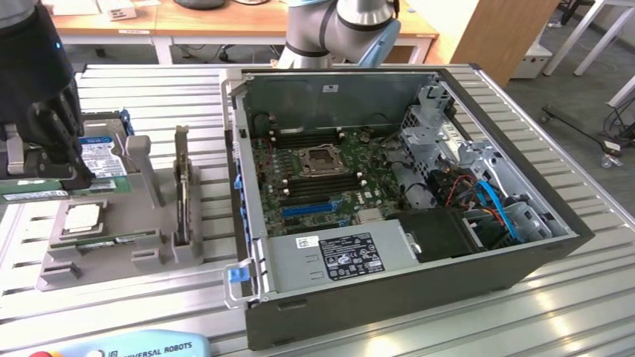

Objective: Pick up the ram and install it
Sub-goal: 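Pick up the ram and move it above insertion slot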

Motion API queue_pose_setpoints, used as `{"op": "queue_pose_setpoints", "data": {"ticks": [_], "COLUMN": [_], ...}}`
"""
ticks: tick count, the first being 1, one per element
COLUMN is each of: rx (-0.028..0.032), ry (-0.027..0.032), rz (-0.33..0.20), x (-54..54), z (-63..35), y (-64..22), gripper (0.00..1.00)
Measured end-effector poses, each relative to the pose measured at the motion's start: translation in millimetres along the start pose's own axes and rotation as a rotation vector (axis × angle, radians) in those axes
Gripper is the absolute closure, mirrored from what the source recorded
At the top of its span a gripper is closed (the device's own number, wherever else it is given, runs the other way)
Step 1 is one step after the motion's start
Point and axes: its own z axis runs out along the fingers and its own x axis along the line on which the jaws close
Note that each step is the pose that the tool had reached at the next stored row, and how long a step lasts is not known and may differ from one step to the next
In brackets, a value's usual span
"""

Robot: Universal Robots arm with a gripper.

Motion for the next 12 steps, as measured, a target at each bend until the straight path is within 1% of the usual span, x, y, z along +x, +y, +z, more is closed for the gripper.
{"op": "queue_pose_setpoints", "data": {"ticks": [5,12], "rx": [0.0000,0.0000], "ry": [0.0000,0.0000], "rz": [0.001,0.001], "x": [-0.3,-0.7], "z": [-12.8,-27.8], "y": [0.1,0.3], "gripper": [0.89,0.89]}}
